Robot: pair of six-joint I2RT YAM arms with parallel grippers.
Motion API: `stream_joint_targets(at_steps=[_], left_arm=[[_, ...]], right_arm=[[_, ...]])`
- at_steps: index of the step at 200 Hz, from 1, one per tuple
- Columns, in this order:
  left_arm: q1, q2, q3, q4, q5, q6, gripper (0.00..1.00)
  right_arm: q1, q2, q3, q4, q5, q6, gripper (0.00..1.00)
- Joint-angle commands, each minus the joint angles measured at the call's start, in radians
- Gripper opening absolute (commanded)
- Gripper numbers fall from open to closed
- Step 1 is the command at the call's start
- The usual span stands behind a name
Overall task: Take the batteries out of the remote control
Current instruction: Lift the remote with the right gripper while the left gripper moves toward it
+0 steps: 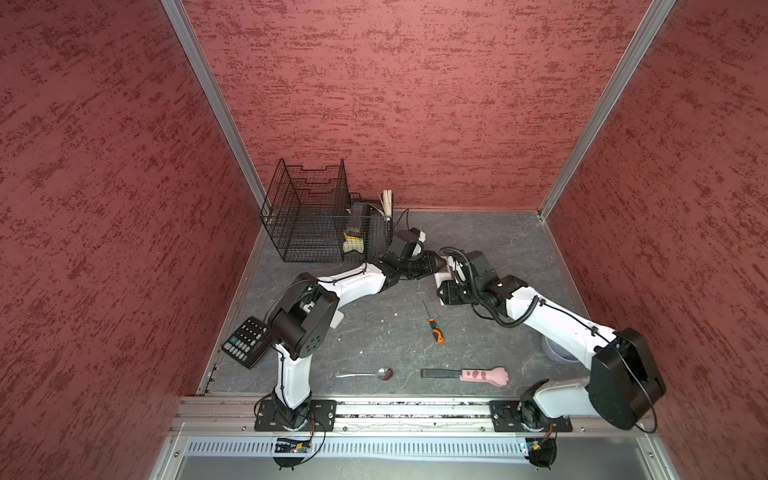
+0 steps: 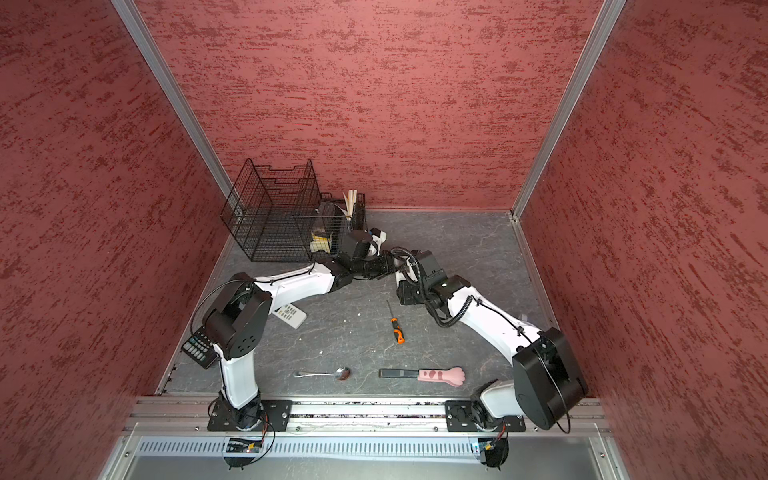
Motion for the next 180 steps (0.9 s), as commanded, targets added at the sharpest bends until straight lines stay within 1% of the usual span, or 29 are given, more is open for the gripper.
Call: stream_joint_targets(at_steps=[1, 23, 47, 85, 110, 127, 133, 146, 158, 169, 171, 180], left_arm=[[-0.009, 0.027, 0.030, 0.036, 0.011, -0.003, 0.47], [-0.008, 0.033, 0.033, 0.041, 0.010, -0.006, 0.44], [-0.008, 0.036, 0.038, 0.044, 0.010, -0.005, 0.37], [-0.006, 0.040, 0.028, 0.061, 0.012, -0.010, 0.35], [-0.004, 0.040, 0.023, 0.072, 0.016, -0.016, 0.27], [-0.003, 0.039, 0.015, 0.081, 0.018, -0.018, 0.24], [-0.001, 0.038, 0.014, 0.087, 0.018, -0.020, 0.22], [-0.001, 0.038, 0.007, 0.095, 0.022, -0.024, 0.12], [0.001, 0.035, 0.003, 0.100, 0.023, -0.027, 0.09], [0.002, 0.032, -0.004, 0.105, 0.025, -0.027, 0.03], [0.002, 0.032, -0.006, 0.106, 0.025, -0.028, 0.00], [0.003, 0.028, -0.010, 0.110, 0.024, -0.031, 0.00]], right_arm=[[0.008, -0.025, 0.033, 0.050, -0.017, 0.006, 0.18], [0.010, -0.026, 0.035, 0.056, -0.021, 0.005, 0.18], [0.010, -0.028, 0.031, 0.065, -0.025, 0.007, 0.18], [0.011, -0.033, 0.022, 0.082, -0.027, 0.012, 0.18], [0.011, -0.039, 0.019, 0.090, -0.028, 0.013, 0.18], [0.012, -0.043, 0.016, 0.095, -0.029, 0.013, 0.18], [0.011, -0.046, 0.016, 0.098, -0.030, 0.014, 0.18], [0.011, -0.048, 0.012, 0.106, -0.034, 0.016, 0.18], [0.011, -0.051, 0.009, 0.109, -0.034, 0.017, 0.19], [0.012, -0.055, 0.007, 0.114, -0.033, 0.020, 0.20], [0.012, -0.057, 0.006, 0.113, -0.031, 0.020, 0.20], [0.011, -0.060, 0.005, 0.116, -0.031, 0.022, 0.22]])
